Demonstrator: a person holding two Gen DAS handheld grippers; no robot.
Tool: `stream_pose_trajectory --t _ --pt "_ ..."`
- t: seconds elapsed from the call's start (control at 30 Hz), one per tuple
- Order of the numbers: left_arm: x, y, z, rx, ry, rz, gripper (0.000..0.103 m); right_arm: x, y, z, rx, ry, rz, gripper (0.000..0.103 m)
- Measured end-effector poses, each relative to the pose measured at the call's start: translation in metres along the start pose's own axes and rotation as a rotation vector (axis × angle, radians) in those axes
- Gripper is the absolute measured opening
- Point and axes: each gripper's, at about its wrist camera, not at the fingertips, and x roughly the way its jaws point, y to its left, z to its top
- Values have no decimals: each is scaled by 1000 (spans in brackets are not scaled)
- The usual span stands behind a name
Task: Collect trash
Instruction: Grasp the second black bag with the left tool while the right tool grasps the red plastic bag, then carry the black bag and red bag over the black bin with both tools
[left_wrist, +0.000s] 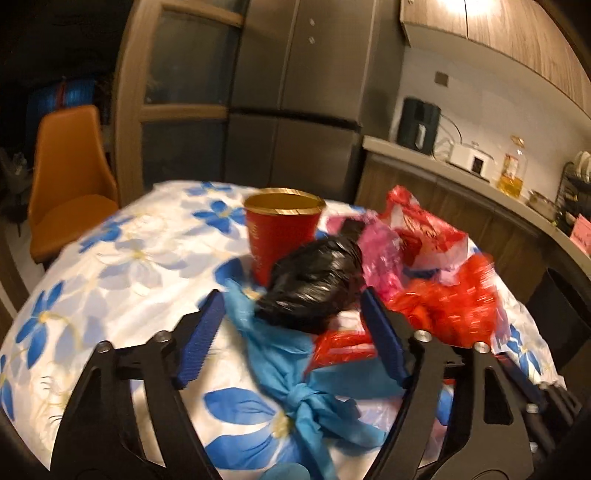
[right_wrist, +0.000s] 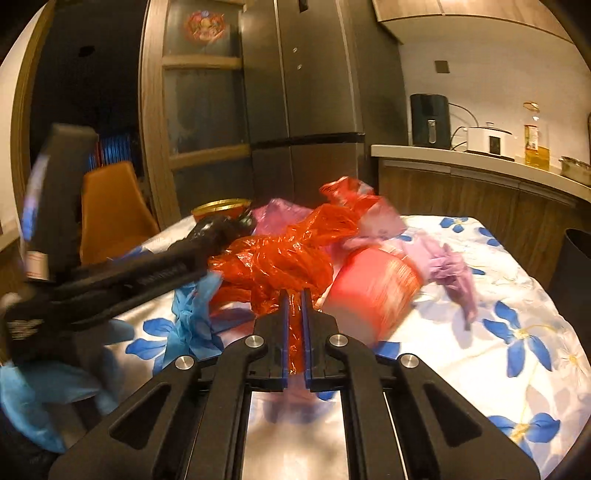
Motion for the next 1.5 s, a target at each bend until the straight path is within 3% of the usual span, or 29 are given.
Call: stream_pose_trajectory --t 0.03,0.2,0.33,0.83,1.5 --pt "4 0 0 -3 17 -9 63 -5 -3 1 5 -6 2 6" --pt "15 1 0 -24 58 -49 25 -22 -11 4 18 -30 -13 6" --pt "8 -2 0 -14 32 -45 12 -29 -20 5 33 -41 -29 6" --pt "-81 -32 18 -22 -163 -110 10 -77 -56 13 83 -129 -100 6" --pt "-91 -141 1 107 -148 -263 10 -133 -118 13 137 -207 -243 5"
